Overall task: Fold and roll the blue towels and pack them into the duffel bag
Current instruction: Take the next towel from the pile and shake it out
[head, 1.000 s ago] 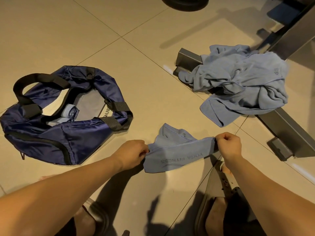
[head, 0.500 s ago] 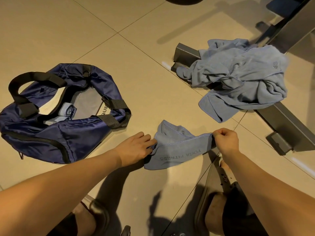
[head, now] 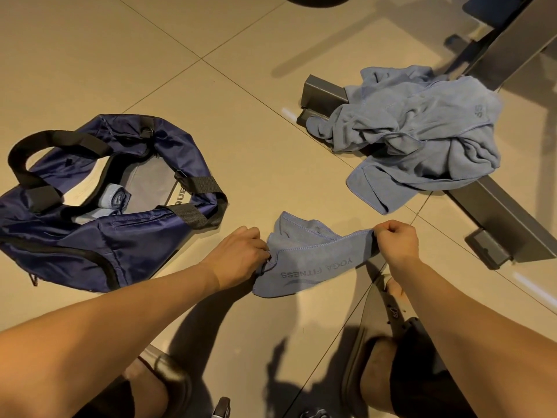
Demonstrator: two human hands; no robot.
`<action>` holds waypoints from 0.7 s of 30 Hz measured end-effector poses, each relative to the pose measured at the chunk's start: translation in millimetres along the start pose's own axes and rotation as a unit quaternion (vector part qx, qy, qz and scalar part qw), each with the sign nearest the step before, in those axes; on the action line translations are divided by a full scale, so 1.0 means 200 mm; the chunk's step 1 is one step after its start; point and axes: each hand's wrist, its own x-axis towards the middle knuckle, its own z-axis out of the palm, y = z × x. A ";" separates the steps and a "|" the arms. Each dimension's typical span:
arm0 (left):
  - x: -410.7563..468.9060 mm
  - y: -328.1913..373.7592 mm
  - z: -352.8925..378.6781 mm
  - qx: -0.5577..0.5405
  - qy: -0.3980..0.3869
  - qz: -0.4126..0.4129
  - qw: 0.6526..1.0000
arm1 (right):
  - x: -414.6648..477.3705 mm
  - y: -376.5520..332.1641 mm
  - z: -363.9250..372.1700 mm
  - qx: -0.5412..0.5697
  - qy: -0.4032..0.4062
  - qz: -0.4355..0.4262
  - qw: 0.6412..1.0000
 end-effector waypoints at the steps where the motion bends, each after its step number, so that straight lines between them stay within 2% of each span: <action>1: -0.01 0.00 0.00 -0.017 0.010 -0.010 1.000 | 0.00 0.00 0.00 0.000 -0.001 0.000 1.000; 5: -0.03 0.00 0.01 -0.078 0.032 -0.039 0.996 | 0.00 -0.01 0.00 0.003 0.001 0.002 1.000; 9: -0.05 0.02 -0.03 -0.149 0.070 -0.102 0.981 | -0.02 -0.02 -0.01 0.007 0.002 0.001 1.000; 14: -0.09 0.00 -0.12 -0.174 0.086 -0.162 0.968 | -0.04 -0.07 -0.02 0.039 0.003 -0.001 0.999; 18: -0.14 -0.08 -0.25 -0.203 0.122 -0.272 0.933 | -0.05 -0.13 -0.07 0.088 0.010 0.011 0.996; 21: -0.17 -0.11 -0.40 -0.212 0.147 -0.293 0.920 | -0.09 -0.21 -0.08 0.114 -0.011 0.001 0.993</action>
